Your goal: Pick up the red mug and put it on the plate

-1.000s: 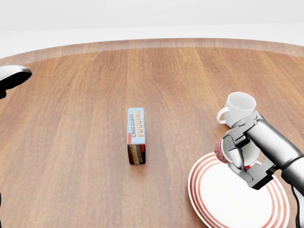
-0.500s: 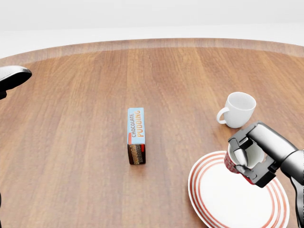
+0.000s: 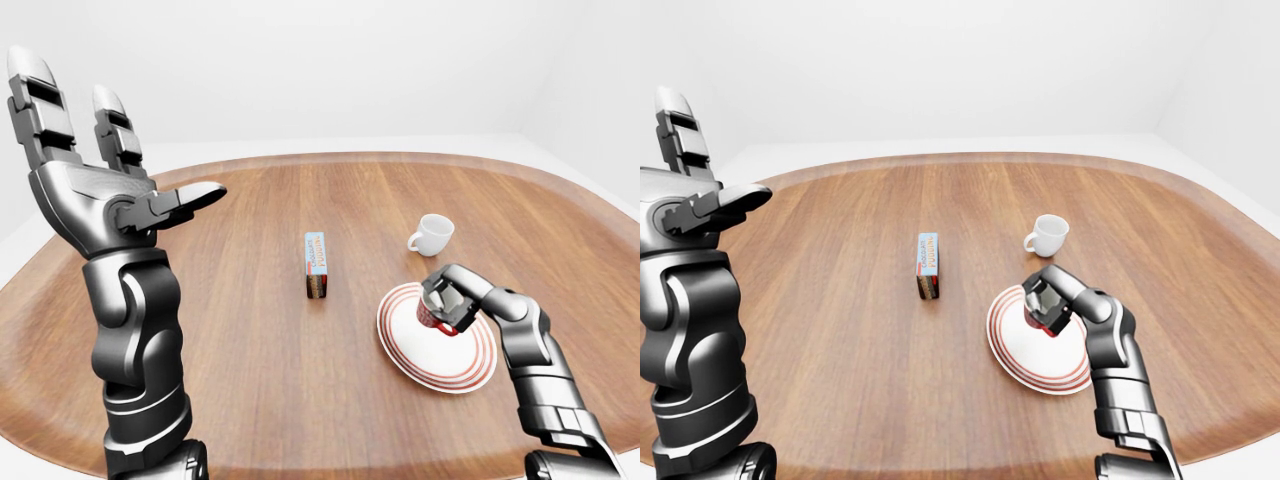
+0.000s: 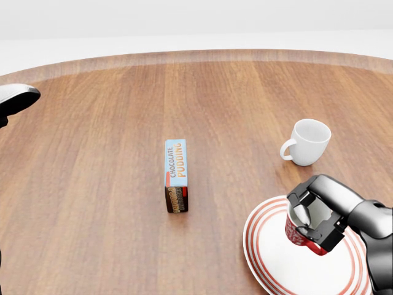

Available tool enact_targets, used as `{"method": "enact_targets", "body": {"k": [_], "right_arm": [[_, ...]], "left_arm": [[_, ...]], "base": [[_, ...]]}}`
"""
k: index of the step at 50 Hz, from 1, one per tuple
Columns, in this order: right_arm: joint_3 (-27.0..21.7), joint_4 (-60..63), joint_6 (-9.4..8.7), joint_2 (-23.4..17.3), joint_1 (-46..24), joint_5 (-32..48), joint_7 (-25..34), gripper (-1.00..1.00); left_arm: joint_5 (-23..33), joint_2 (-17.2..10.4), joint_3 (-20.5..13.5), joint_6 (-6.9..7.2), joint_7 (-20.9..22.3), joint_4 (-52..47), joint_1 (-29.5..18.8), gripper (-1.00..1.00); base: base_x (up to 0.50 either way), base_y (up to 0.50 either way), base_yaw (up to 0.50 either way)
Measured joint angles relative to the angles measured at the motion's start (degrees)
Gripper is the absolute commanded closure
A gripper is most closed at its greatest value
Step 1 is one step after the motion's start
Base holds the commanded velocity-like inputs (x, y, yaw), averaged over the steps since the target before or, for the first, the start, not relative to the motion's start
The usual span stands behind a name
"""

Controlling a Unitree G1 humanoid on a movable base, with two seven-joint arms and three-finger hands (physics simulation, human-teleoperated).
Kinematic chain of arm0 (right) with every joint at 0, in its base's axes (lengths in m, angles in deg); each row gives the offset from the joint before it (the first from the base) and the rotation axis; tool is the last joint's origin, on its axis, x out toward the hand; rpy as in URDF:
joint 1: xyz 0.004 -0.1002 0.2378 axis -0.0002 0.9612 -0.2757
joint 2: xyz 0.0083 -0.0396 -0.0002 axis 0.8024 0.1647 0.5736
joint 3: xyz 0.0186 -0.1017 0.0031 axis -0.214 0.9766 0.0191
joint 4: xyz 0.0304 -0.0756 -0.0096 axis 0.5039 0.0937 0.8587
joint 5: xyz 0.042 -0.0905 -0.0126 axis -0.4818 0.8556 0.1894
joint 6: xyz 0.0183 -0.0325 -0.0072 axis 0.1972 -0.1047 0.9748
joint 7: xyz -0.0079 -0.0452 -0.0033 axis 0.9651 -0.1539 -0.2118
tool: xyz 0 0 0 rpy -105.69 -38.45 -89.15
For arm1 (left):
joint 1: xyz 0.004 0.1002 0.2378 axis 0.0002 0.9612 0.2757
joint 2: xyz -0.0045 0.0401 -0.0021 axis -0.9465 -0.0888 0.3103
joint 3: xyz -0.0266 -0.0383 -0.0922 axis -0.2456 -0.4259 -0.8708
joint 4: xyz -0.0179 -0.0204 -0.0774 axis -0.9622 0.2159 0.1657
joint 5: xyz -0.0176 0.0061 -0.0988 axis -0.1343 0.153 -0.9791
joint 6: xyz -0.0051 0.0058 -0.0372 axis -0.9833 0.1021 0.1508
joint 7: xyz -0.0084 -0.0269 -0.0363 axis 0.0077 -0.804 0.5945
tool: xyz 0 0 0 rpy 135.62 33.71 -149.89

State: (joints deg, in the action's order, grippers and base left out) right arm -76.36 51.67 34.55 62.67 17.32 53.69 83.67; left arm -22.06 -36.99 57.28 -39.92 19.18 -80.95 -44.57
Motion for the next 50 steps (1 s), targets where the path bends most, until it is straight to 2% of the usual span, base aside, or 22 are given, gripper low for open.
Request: {"method": "enact_targets", "body": {"k": [20, 50], "right_arm": [[0.79, -6.9, 0.05, -0.28, -0.99, -0.31, 0.0, 1.0], [1.65, -13.06, 1.77, -0.55, -2.12, -0.13, 0.0, 1.0]], "left_arm": [[-0.11, -0.28, -0.13, 0.0, -0.01, 0.59, -0.4, -0.98], [-0.13, -0.47, -0.34, 0.0, 0.18, 0.74, -0.14, -0.98]], "base": [[0.0, 0.0, 0.0], [0.0, 0.0, 0.0]]}}
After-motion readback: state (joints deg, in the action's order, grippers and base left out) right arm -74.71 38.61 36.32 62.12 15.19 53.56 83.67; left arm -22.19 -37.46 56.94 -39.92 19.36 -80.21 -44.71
